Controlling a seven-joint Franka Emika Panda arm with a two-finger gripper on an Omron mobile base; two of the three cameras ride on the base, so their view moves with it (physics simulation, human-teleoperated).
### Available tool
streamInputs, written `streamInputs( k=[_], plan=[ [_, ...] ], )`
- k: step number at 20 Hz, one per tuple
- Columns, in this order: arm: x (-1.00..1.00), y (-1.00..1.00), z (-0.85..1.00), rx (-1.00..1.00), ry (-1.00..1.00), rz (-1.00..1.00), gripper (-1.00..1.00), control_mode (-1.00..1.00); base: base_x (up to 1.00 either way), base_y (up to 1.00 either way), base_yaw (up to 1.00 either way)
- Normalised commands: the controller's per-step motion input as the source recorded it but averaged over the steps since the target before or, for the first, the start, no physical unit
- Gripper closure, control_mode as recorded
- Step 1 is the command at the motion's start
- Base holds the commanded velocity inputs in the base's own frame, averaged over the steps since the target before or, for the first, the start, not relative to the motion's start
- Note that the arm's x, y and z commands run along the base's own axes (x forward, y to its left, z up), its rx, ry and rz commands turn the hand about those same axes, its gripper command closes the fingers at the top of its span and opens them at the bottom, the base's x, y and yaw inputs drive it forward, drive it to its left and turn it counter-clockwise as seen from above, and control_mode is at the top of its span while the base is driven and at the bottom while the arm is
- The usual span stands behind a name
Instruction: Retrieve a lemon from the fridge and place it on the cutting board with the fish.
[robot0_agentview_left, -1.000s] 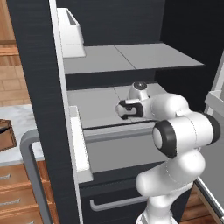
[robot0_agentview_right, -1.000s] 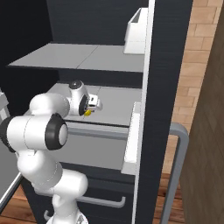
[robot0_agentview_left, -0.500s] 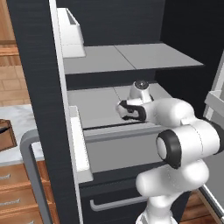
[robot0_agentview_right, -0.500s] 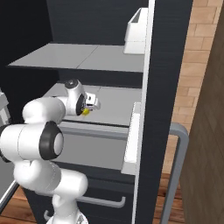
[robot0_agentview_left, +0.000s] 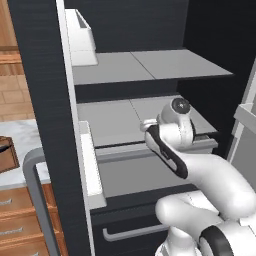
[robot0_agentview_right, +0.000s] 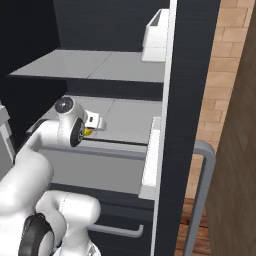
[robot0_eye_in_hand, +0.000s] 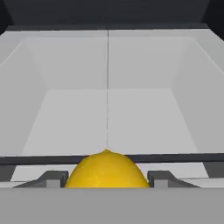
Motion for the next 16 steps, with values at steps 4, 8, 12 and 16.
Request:
streamInputs(
  k=[4, 8, 12, 16],
  plan=[
    [-0.87, 0.0, 1.0, 0.08, 0.04, 0.0, 1.0, -1.0, 0.0, 0.0, 0.0],
    [-0.72, 0.0, 0.93, 0.0, 0.23, -0.01, 1.0, -1.0, 0.0, 0.0, 0.0],
    [-0.96, 0.0, 0.5, 0.0, 0.09, -0.03, 1.0, -1.0, 0.0, 0.0, 0.0],
    [-0.96, 0.0, 0.67, 0.0, 0.14, -0.02, 1.0, -1.0, 0.0, 0.0, 0.0]
  ],
)
